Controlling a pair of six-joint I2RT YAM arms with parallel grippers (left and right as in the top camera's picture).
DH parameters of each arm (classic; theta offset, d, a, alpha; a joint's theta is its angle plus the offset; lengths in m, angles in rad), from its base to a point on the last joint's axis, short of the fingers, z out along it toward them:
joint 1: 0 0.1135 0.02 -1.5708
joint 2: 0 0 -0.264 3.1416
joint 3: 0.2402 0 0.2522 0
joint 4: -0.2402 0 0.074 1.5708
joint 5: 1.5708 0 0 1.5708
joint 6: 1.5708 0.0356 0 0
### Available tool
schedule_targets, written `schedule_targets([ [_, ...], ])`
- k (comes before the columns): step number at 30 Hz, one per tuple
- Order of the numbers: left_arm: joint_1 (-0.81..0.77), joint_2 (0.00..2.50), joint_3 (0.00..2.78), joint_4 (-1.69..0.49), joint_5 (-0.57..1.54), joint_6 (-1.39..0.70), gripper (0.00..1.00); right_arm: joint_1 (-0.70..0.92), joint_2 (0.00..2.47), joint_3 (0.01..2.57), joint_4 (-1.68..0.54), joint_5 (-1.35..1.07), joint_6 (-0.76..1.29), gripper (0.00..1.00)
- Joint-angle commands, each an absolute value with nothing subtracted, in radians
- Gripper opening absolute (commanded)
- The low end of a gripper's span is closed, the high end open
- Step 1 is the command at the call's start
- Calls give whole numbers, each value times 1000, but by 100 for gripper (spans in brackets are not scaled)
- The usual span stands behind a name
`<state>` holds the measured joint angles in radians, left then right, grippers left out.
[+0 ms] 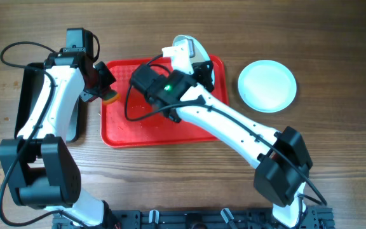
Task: Clean dirty plates on tray and stack at the side
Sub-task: 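Carry the last plate with the right gripper onto the right-side stack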
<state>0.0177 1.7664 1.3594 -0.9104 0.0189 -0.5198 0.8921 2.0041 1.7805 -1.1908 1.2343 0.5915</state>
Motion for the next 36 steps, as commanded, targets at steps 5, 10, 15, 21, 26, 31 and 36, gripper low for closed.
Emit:
schedule_targets([
  [5,17,1756,1375,-905,-1,-540,4,920,1982,1776,-1195,1441,641,5],
  [10,18,1756,1375,-905,-1,-540,4,884,1982,1776,-1195,1103,654,4],
  [15,18,1756,1375,-887,-1,-540,4,718,1982,1776,-1120,529,439,4],
  [21,18,1756,1375,-887,-1,-540,4,415,1967,1776,-1086,117,293,4],
  [26,18,1756,1375,-888,-1,-540,4,132,1967,1776,-1125,20,260,4],
  [31,17,1756,1375,-888,-1,-540,4,-80,1967,1724,-1147,22,236,4],
  [36,17,1756,1375,-887,-1,-540,4,-156,1967,1560,-1038,22,237,4],
])
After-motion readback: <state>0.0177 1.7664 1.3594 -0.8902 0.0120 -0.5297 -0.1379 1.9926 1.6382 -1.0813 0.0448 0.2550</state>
